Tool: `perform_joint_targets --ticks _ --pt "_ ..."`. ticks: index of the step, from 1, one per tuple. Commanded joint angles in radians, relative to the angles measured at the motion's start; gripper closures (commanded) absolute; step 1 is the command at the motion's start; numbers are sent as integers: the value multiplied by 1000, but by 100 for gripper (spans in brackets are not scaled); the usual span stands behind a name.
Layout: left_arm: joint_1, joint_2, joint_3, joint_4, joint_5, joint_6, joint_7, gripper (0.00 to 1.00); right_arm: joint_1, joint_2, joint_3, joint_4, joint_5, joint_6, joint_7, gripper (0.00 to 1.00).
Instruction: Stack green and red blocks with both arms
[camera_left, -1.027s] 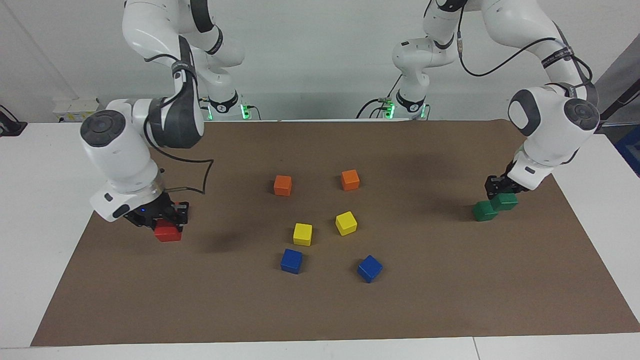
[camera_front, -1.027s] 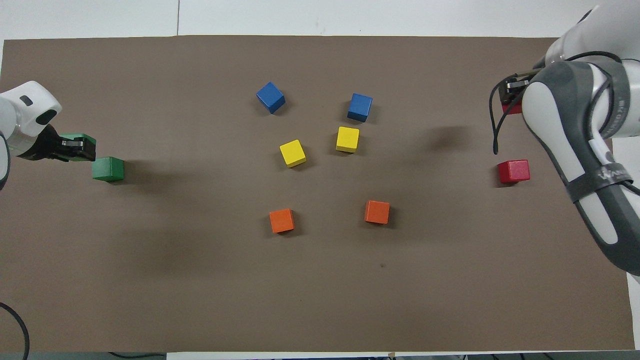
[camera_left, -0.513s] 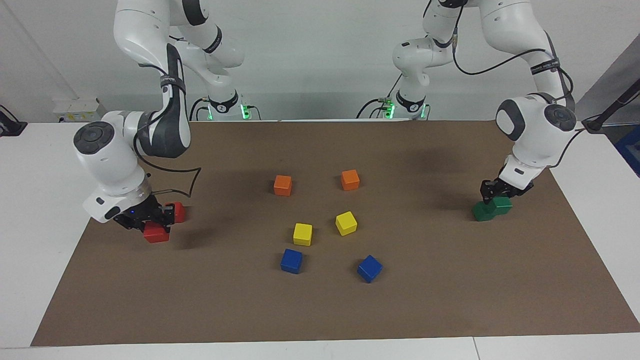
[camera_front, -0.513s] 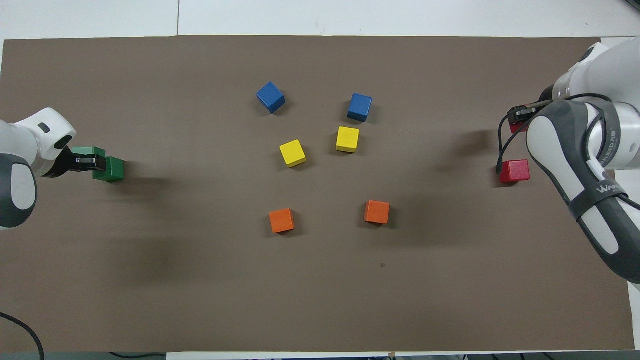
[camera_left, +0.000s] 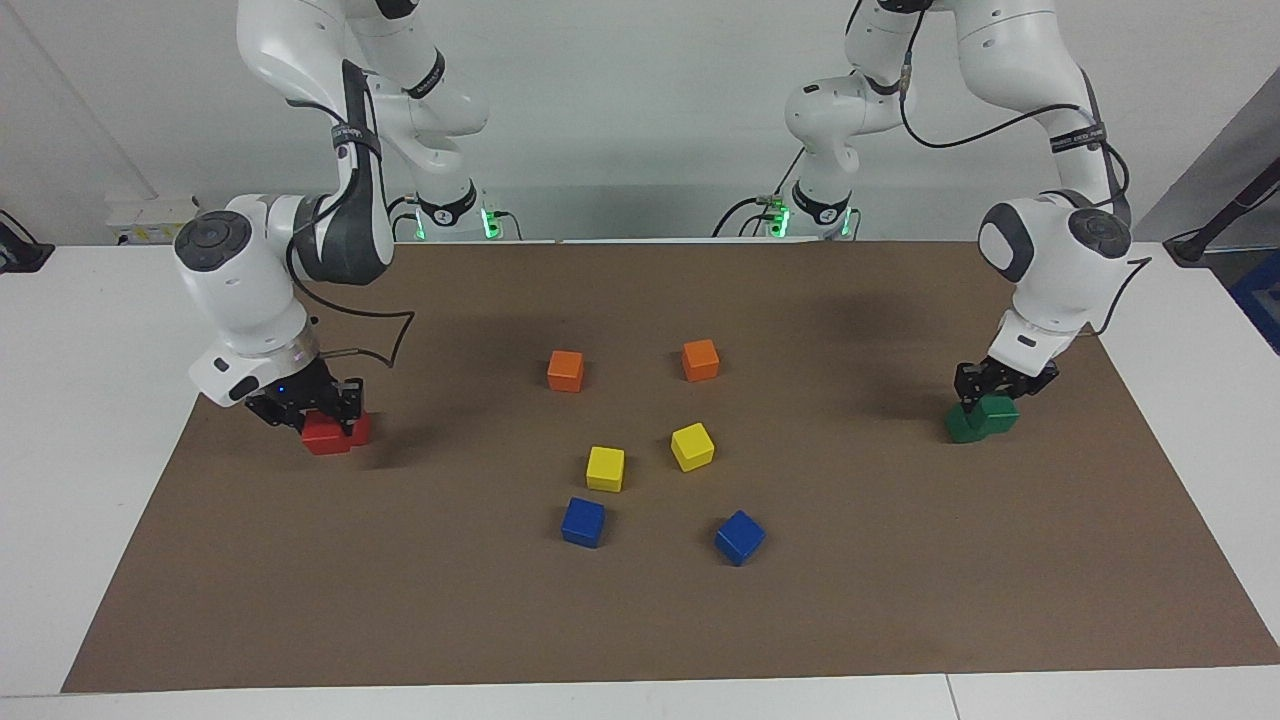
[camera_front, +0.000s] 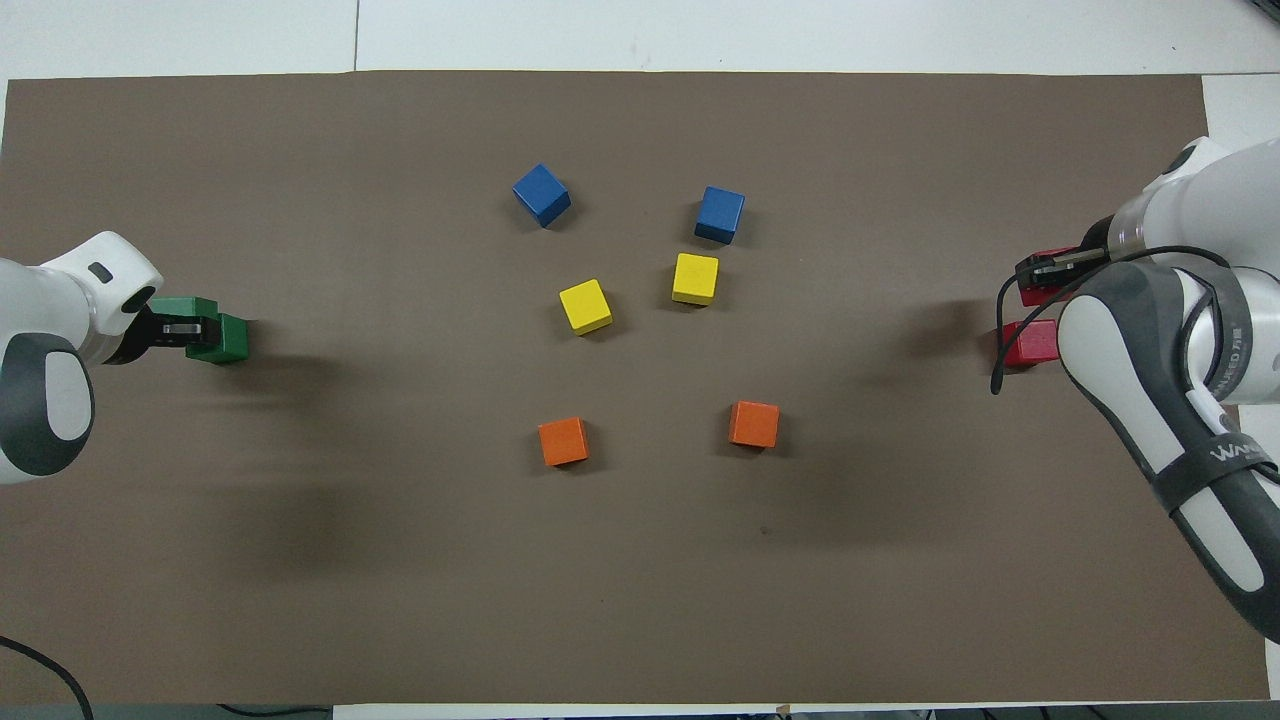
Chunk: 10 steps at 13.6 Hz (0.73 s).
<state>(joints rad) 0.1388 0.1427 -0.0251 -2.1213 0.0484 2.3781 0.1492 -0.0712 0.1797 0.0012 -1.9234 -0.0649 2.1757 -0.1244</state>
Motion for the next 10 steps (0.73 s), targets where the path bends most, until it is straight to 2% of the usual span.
perform_joint_targets --ticks 1,2,4,5,6,7,8,9,10 --pt "5 -12 -4 -49 2 35 7 100 -19 -63 8 -98 -3 22 14 100" --pt "2 -12 -4 -49 2 30 9 100 -28 -72 8 -124 -3 41 11 100" --pt "-5 -12 -4 -46 2 9 7 84 -45 -85 10 -158 3 65 2 100" --pt "-7 -14 -4 -43 2 -9 7 89 -57 -86 10 -160 8 65 -7 100" --pt "-7 -15 -4 -39 2 -31 7 90 -64 -86 10 -163 11 65 -17 100" --pt "-7 -15 -4 -38 2 -33 7 86 -68 -89 10 -172 11 67 -18 100" --pt "-4 -15 -4 -38 2 -33 7 74 -71 -92 10 -177 11 70 -18 100" --pt "-2 -15 -4 -38 2 -34 9 69 -71 -94 10 -183 11 72 -18 100" --pt "-2 -15 -4 -38 2 -34 9 47 -71 -94 10 -187 11 81 -18 100"
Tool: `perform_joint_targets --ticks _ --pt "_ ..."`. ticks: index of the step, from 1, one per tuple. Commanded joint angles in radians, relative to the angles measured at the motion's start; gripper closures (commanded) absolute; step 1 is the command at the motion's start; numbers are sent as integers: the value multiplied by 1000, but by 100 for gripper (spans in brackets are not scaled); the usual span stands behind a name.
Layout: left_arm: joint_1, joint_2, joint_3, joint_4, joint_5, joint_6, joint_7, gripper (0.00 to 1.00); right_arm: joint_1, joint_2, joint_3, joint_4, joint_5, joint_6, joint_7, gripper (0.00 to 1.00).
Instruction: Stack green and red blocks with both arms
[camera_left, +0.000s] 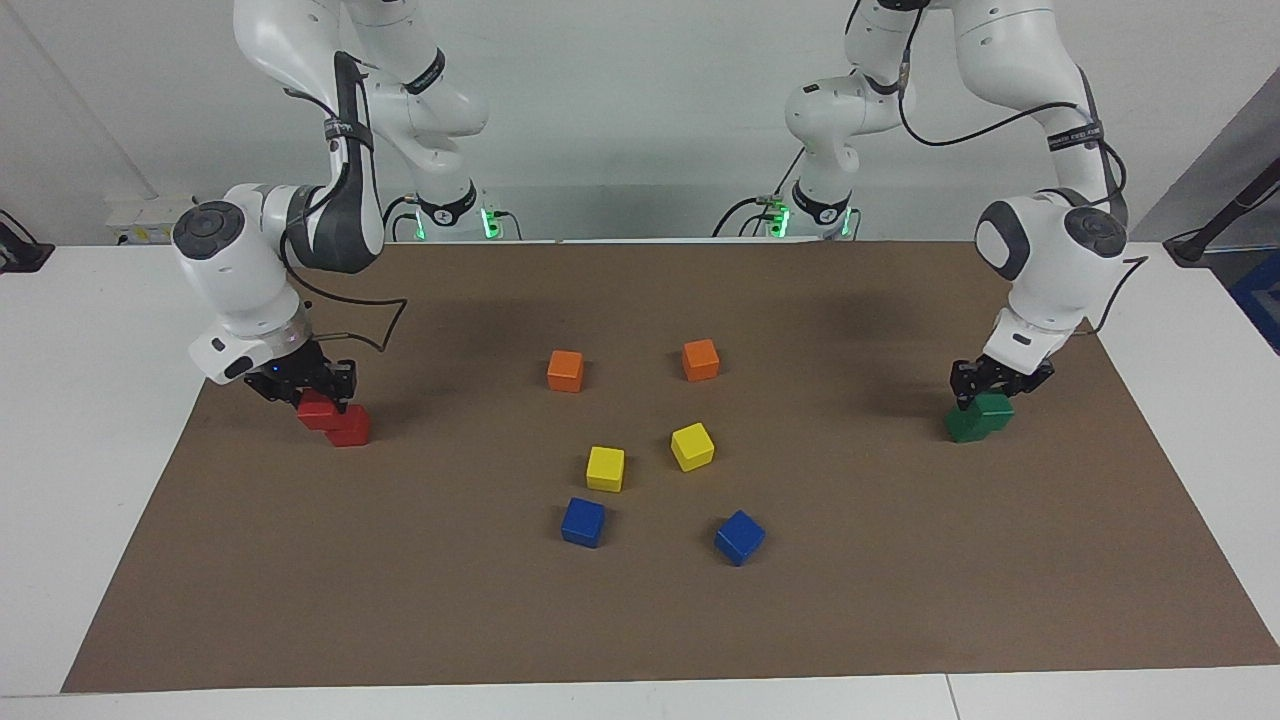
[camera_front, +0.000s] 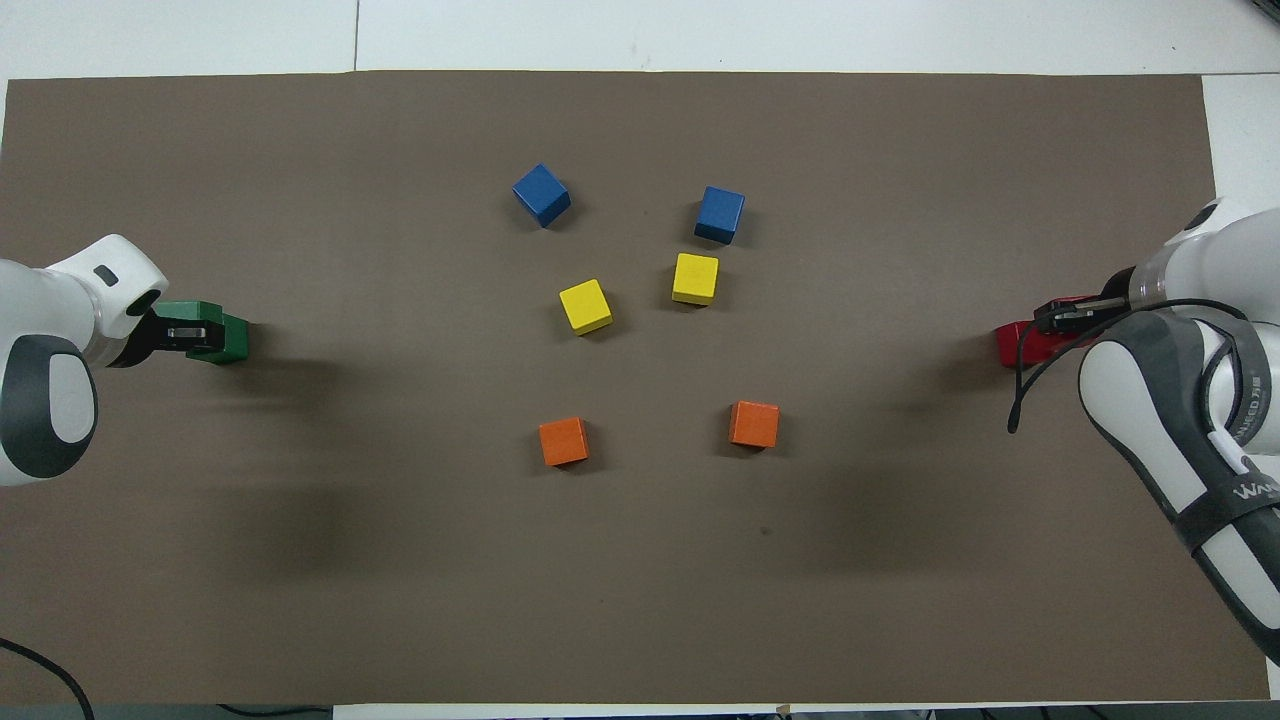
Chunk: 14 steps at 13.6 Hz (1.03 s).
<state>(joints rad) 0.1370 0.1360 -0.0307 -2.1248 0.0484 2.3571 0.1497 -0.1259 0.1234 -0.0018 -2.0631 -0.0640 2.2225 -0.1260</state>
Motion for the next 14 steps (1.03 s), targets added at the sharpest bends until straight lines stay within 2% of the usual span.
perform_joint_targets --ticks 1,2,3,4,8,14 --pt "0 -9 2 -35 2 -16 8 42 -17 -37 13 -57 10 49 -15 100" --pt "1 -9 2 -35 2 -15 8 34 -17 -37 13 -64 10 61 -15 100" --pt "0 -9 2 -35 2 -15 8 3 -17 -37 13 -69 10 69 -15 100" --pt "0 -9 2 -35 2 -15 8 0 -17 -37 13 -72 10 74 -17 100" --pt "1 -7 -2 -15 2 -44 10 0 -15 -36 13 -84 12 89 -15 100" --pt "-8 -32 -6 212 4 -301 5 0 -3 -36 13 -94 10 109 -8 100"
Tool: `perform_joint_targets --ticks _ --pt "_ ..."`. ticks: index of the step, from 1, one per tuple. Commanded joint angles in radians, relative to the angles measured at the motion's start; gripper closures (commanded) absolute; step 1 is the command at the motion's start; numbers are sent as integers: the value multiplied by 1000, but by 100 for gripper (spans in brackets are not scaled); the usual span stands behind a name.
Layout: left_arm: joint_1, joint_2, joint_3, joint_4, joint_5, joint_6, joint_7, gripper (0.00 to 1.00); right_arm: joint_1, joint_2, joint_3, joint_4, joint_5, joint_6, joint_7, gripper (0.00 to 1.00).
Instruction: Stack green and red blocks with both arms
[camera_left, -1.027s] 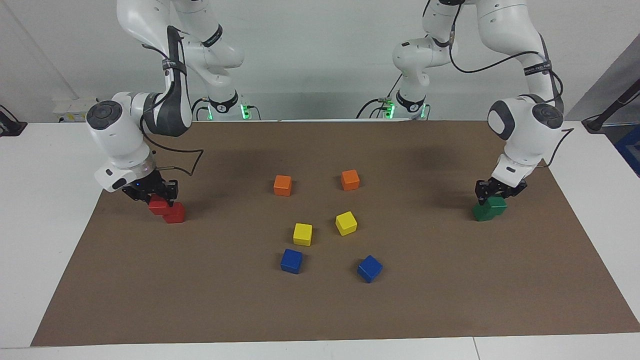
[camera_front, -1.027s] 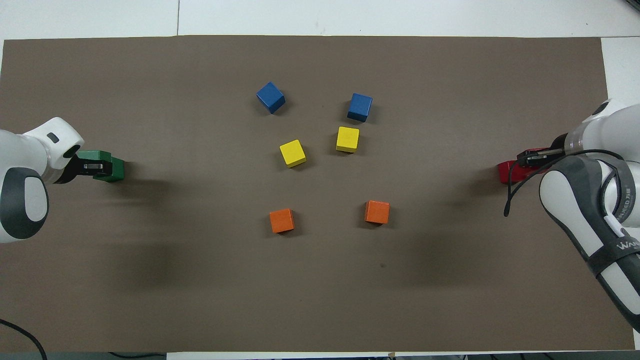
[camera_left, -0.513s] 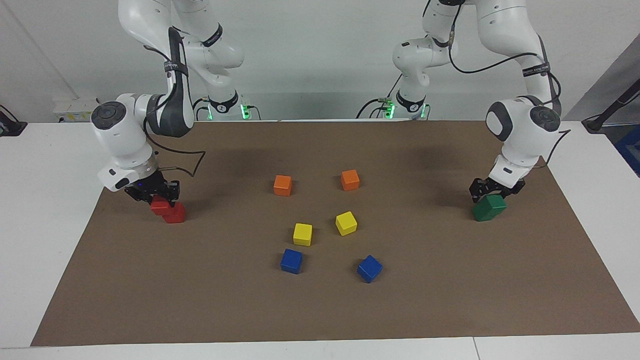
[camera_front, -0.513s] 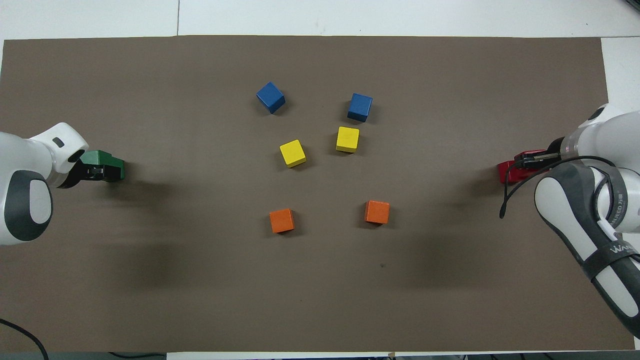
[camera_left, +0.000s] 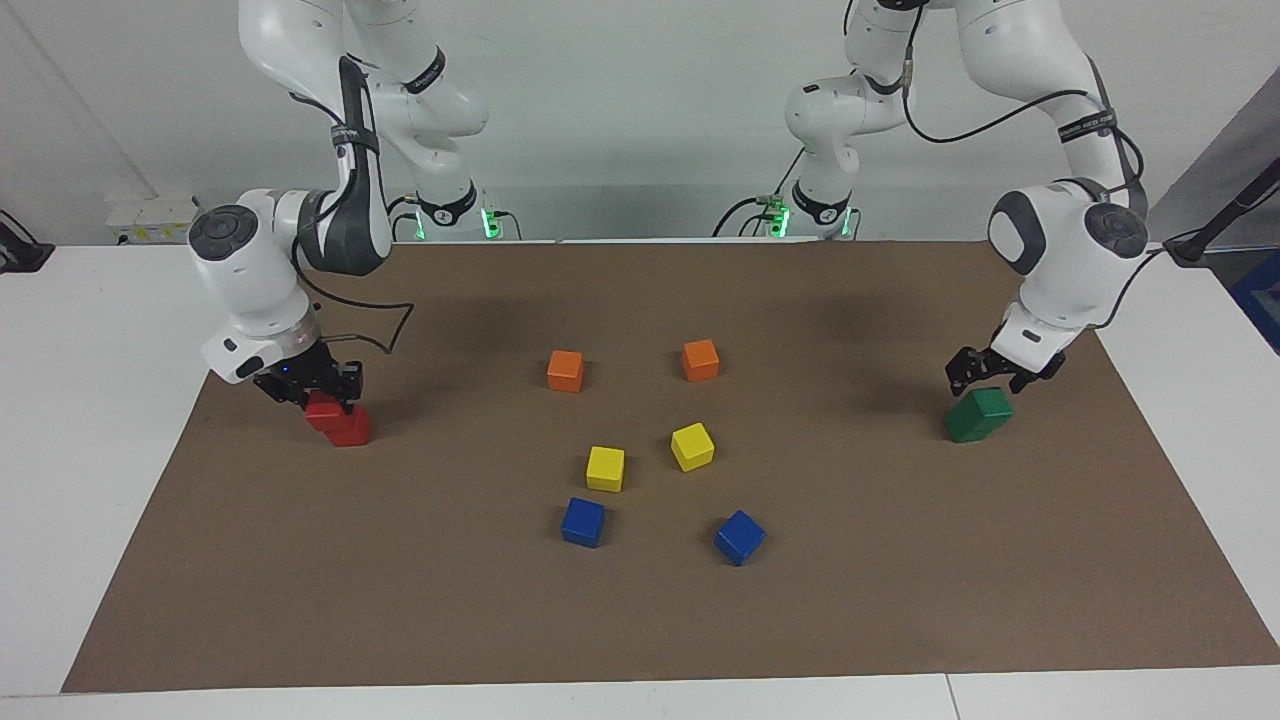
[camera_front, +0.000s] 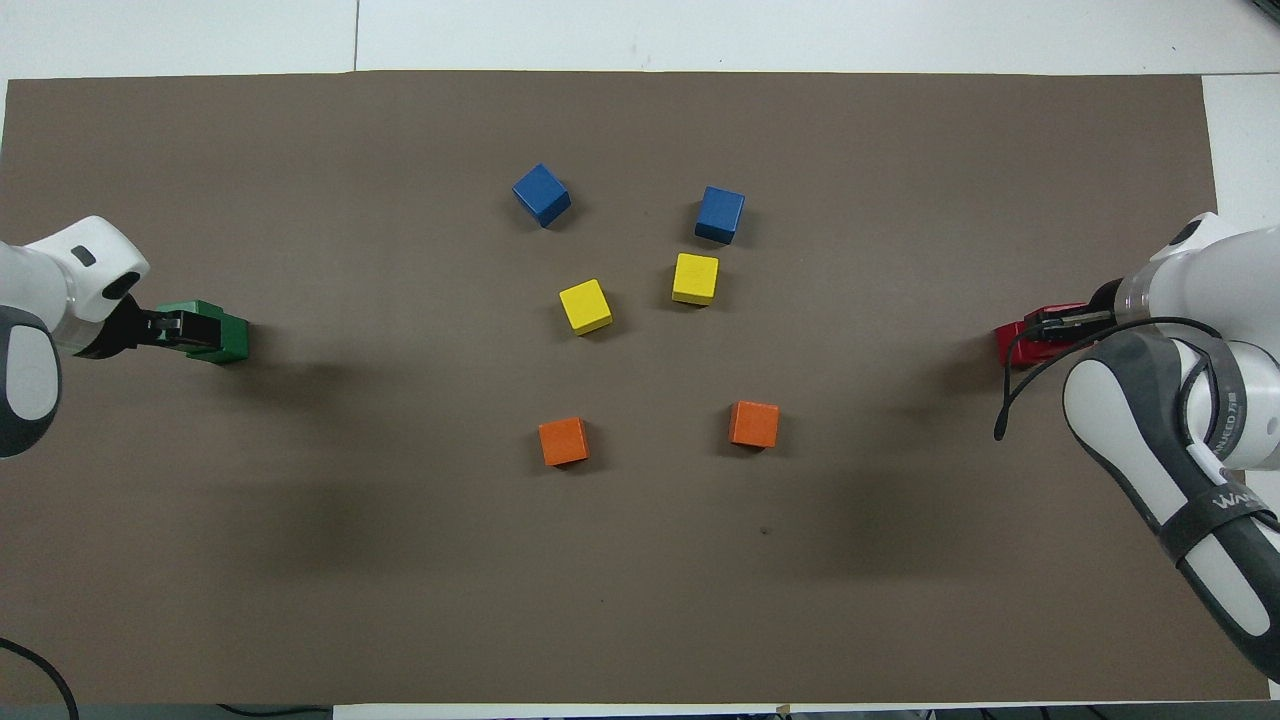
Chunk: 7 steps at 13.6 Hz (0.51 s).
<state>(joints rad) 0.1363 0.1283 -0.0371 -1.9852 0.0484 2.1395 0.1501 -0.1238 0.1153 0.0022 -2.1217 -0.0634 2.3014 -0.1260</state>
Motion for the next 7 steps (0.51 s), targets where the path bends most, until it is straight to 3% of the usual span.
perform_joint_targets --ticks 1,4,7 --pt "-14 -36 0 92 2 -101 0 0 -5 -28 9 -37 10 32 -8 100" --pt "-23 -119 -3 117 2 -138 -53 0 1 -25 9 -38 10 39 -4 100" --pt "-66 -200 -17 123 2 -255 -207 0 0 -26 9 -43 10 44 -11 100"
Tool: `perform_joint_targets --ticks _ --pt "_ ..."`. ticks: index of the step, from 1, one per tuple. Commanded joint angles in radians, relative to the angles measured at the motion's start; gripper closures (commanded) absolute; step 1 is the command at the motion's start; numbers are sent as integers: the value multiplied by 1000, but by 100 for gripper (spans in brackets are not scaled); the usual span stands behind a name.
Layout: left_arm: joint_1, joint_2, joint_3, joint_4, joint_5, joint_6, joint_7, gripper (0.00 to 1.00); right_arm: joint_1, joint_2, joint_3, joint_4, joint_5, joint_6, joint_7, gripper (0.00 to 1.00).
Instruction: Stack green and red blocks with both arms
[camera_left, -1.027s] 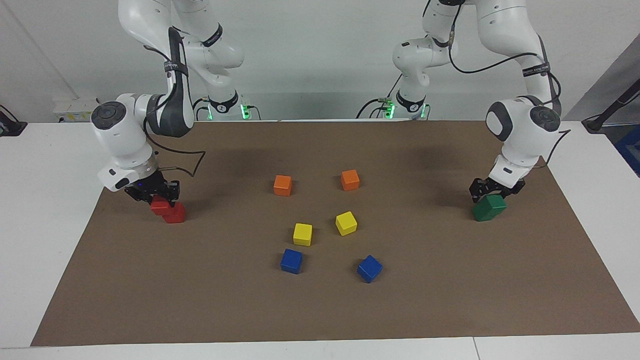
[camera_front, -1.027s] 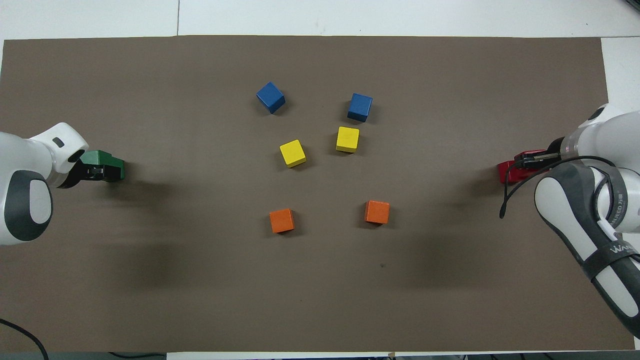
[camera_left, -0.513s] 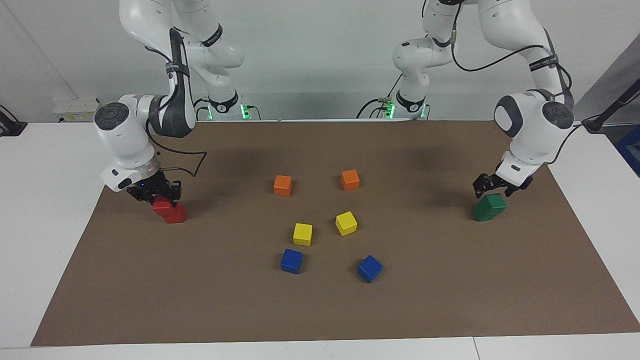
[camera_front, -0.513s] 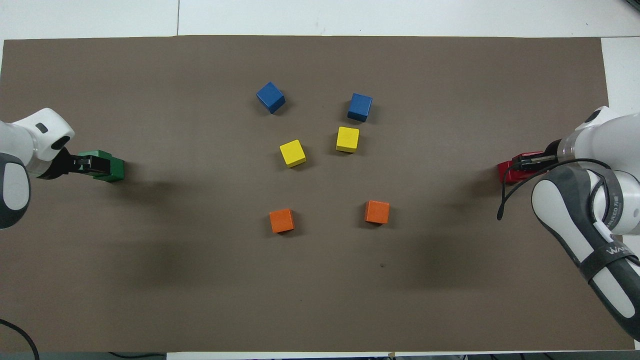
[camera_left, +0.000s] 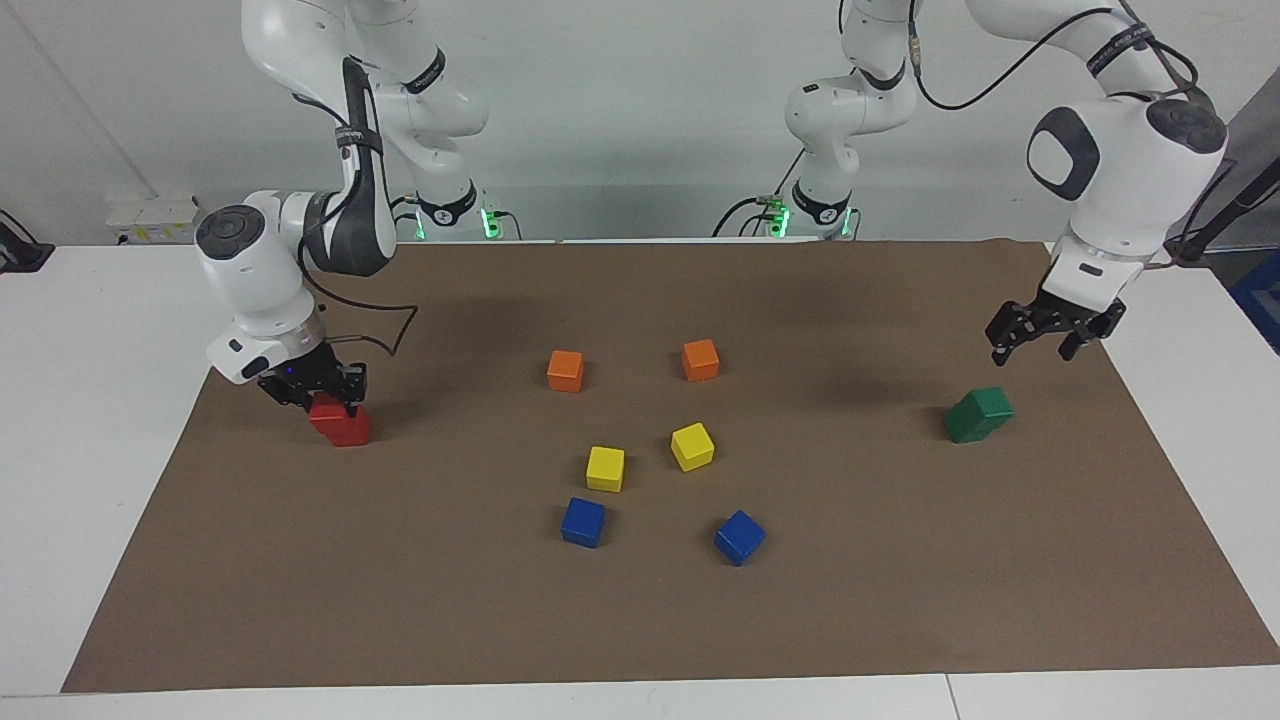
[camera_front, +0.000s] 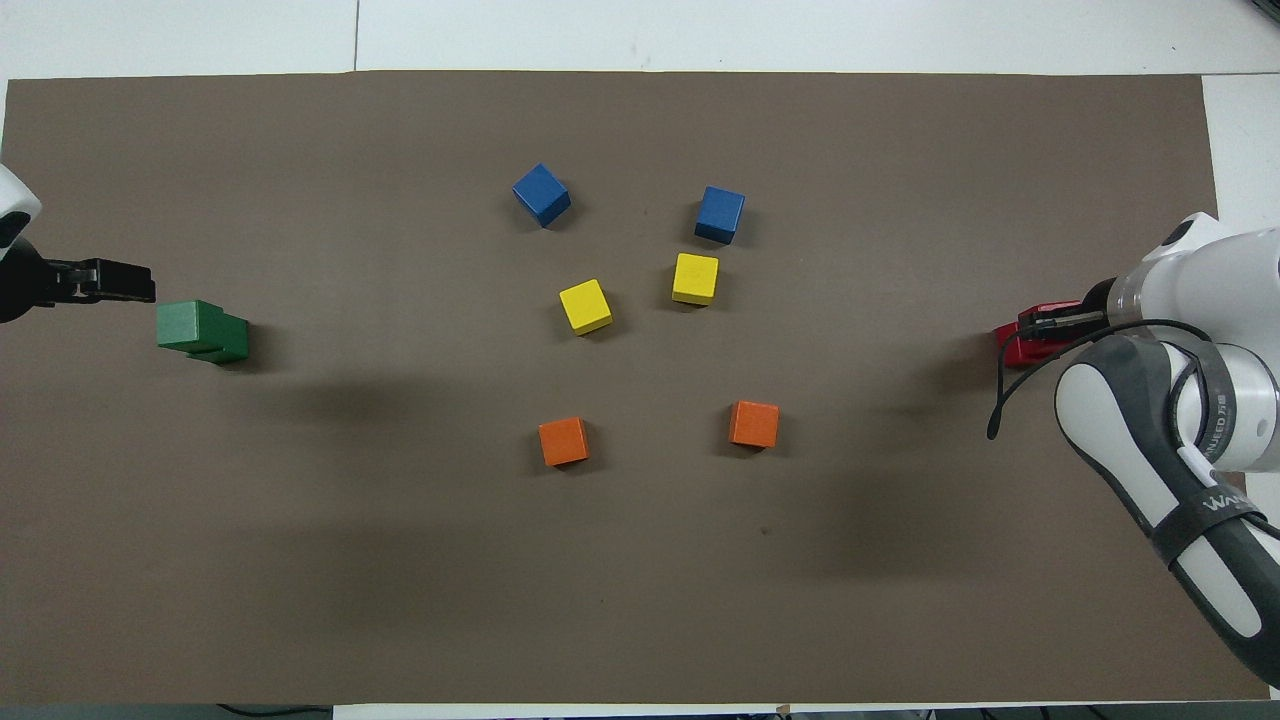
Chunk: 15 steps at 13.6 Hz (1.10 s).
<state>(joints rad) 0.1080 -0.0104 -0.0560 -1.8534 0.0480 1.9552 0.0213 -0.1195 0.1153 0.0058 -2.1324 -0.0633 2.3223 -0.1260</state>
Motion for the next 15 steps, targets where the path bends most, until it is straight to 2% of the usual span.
perform_joint_targets --ticks 1,5,9,15 --pt "-50 -81 2 -9 3 -105 -80 0 -5 -26 5 -37 10 23 -14 100" --pt "-105 -105 5 25 1 -238 -89 0 -6 -29 5 -46 10 23 -18 100" --pt "-185 -85 54 92 -17 -295 -89 0 -12 -36 6 -63 10 23 -26 100" --pt "-188 -65 64 115 -53 -380 -87 0 -17 -36 5 -64 10 25 -37 100"
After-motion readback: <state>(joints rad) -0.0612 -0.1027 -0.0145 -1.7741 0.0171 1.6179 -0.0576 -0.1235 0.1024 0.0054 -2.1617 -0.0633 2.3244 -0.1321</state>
